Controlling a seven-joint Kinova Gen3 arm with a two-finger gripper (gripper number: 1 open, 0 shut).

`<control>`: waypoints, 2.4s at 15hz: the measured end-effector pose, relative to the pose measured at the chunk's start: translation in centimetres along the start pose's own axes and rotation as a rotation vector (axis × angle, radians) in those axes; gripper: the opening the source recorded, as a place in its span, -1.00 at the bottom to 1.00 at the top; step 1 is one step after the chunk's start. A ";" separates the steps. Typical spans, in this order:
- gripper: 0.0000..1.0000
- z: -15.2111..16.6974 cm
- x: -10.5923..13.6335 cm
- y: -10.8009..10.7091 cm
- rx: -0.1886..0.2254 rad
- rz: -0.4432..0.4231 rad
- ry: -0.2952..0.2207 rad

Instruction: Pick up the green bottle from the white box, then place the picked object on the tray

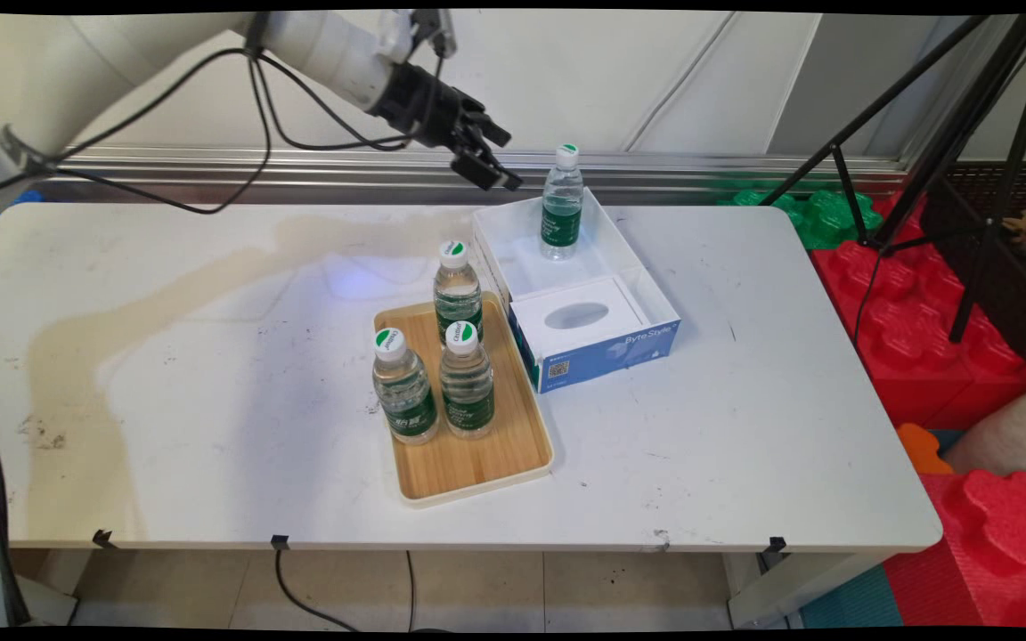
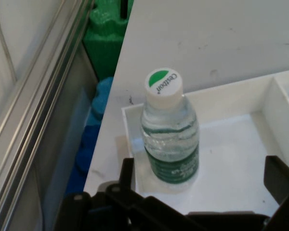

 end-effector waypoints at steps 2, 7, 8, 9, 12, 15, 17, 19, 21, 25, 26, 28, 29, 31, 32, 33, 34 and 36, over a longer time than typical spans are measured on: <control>1.00 1.5 -0.1 -0.4 -0.005 -0.001 -0.003; 1.00 4.9 -0.4 -1.0 -0.024 -0.001 -0.012; 1.00 5.7 -0.5 -1.1 -0.029 0.001 -0.014; 1.00 6.3 -0.6 -1.3 -0.032 0.001 -0.014; 1.00 8.1 -0.7 -1.6 -0.040 0.001 -0.011; 1.00 9.2 -0.7 -1.8 -0.044 -0.002 -0.005; 1.00 10.3 -0.6 -2.0 -0.048 -0.004 0.003; 1.00 11.0 -0.5 -2.1 -0.050 -0.007 0.009; 1.00 11.3 -0.5 -2.2 -0.052 -0.009 0.012; -1.00 11.9 -0.6 -2.4 -0.058 -0.012 0.018; -1.00 11.9 -0.6 -2.4 -0.060 -0.014 0.019; -1.00 12.0 -0.6 -2.4 -0.062 -0.018 0.022; -1.00 11.9 -0.5 -2.5 -0.065 -0.022 0.026; -1.00 11.5 -0.4 -2.5 -0.065 -0.027 0.034; -1.00 11.0 -0.3 -2.5 -0.063 -0.029 0.041; -1.00 10.8 -0.2 -2.4 -0.061 -0.029 0.044; -1.00 10.3 -0.1 -2.4 -0.060 -0.031 0.049; -1.00 9.5 0.0 -2.3 -0.057 -0.036 0.058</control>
